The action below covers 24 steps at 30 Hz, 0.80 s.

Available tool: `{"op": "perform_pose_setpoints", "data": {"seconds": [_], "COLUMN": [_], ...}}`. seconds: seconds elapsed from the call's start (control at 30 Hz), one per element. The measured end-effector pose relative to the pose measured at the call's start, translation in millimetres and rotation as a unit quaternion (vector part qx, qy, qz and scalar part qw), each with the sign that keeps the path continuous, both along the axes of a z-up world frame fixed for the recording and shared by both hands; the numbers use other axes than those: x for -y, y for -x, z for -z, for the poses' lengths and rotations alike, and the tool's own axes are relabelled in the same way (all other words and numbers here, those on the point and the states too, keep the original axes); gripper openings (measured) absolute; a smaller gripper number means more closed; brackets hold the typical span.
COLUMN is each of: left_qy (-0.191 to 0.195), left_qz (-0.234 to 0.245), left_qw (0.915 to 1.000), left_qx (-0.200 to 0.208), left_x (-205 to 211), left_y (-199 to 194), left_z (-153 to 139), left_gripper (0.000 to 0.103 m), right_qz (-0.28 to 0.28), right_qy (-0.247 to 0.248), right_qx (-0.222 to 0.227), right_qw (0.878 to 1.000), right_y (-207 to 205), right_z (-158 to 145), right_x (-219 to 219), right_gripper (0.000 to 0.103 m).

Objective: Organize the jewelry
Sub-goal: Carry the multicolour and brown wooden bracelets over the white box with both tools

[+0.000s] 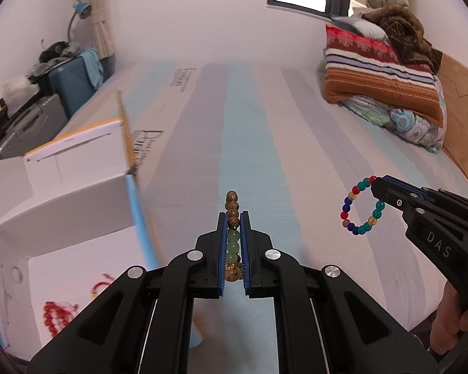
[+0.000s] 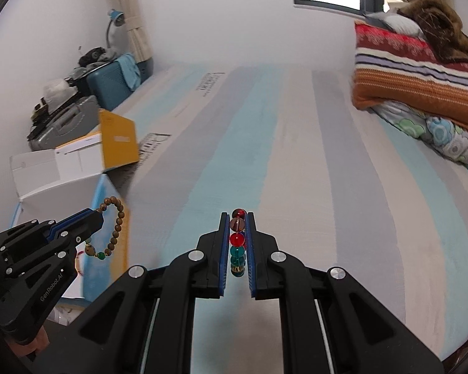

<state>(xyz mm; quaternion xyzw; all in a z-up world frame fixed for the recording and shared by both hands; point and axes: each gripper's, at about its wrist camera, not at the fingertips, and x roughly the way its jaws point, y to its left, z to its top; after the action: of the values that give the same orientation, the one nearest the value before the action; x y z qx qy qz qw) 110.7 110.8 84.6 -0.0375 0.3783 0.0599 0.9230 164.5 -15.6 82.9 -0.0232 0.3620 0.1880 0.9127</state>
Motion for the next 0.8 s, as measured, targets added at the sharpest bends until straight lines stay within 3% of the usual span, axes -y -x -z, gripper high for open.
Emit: {"op": "perform_pose_setpoints", "data": {"seconds": [0.5,0.8], "left_qy": [-0.009,-0.006], "left_qz": [-0.062,-0.106], "left_qw": [0.9978,0.9943], "left_qx": [0.02,0.015], "left_x": [-82.2,-136.0], "left_y": [73.8,114.6], "left_z": [-29.0,-22.6], "left_gripper": [0.007,0.007], "right_qz": [-0.067,-0.109], "right_qy": [-0.006,-0.002], "right_qx": [0.022,0.021], "right_qw": [0.998,0.994], "right_y": [59.1,88.9], "right_z": [-31.3,-27.2], "right_x": [-88.1,-149.8], "right_gripper": [0.009,0.009]}}
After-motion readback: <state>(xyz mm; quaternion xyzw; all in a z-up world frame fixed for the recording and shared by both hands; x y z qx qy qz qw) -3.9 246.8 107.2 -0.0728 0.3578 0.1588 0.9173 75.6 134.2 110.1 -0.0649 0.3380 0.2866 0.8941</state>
